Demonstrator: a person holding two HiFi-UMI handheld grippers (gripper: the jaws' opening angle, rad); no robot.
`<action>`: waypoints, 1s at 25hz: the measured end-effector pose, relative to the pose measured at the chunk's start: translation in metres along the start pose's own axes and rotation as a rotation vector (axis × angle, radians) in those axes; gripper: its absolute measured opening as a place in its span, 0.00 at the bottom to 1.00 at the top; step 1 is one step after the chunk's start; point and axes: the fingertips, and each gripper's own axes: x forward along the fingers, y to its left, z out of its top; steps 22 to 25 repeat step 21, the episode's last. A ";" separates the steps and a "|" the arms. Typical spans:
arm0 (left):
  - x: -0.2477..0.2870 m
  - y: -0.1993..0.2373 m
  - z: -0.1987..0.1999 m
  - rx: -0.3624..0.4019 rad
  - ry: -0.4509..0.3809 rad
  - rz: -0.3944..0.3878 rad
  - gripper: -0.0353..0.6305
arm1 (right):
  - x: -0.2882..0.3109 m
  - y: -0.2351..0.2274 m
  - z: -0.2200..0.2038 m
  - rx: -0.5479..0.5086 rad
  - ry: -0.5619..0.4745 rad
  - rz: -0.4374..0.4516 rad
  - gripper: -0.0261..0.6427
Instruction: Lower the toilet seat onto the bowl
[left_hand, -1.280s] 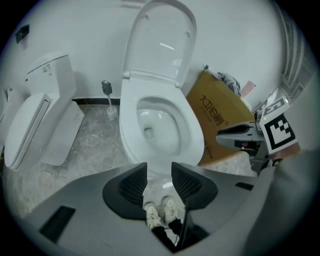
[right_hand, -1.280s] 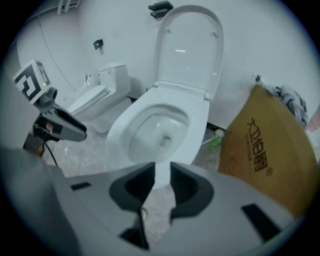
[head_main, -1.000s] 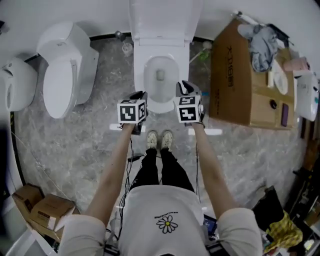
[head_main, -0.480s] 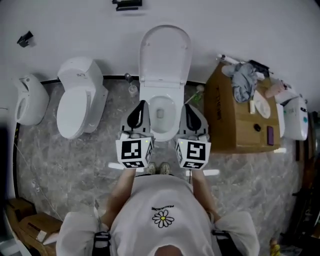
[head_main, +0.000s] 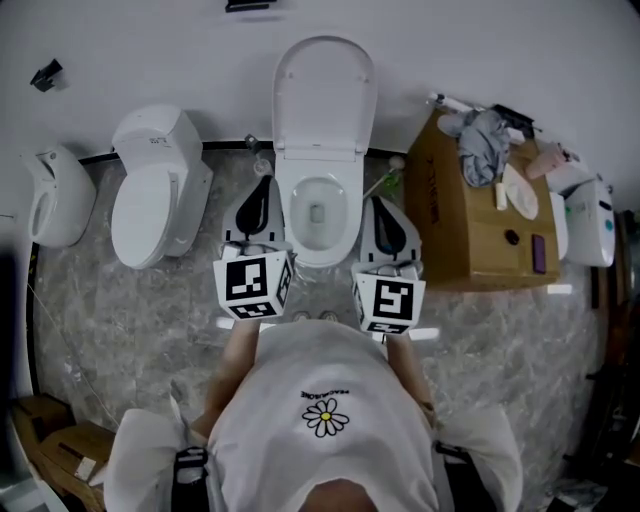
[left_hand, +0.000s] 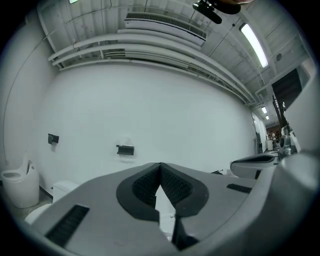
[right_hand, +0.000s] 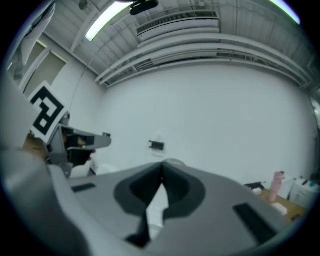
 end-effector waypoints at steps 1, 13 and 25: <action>0.000 -0.001 0.001 0.002 0.000 0.000 0.09 | -0.001 0.000 -0.001 -0.003 0.004 0.002 0.08; -0.005 -0.008 -0.002 0.025 0.017 0.010 0.09 | -0.001 0.000 -0.006 -0.026 0.016 0.034 0.08; -0.007 -0.002 -0.010 0.038 0.046 0.031 0.09 | 0.003 0.006 -0.006 -0.015 0.002 0.047 0.08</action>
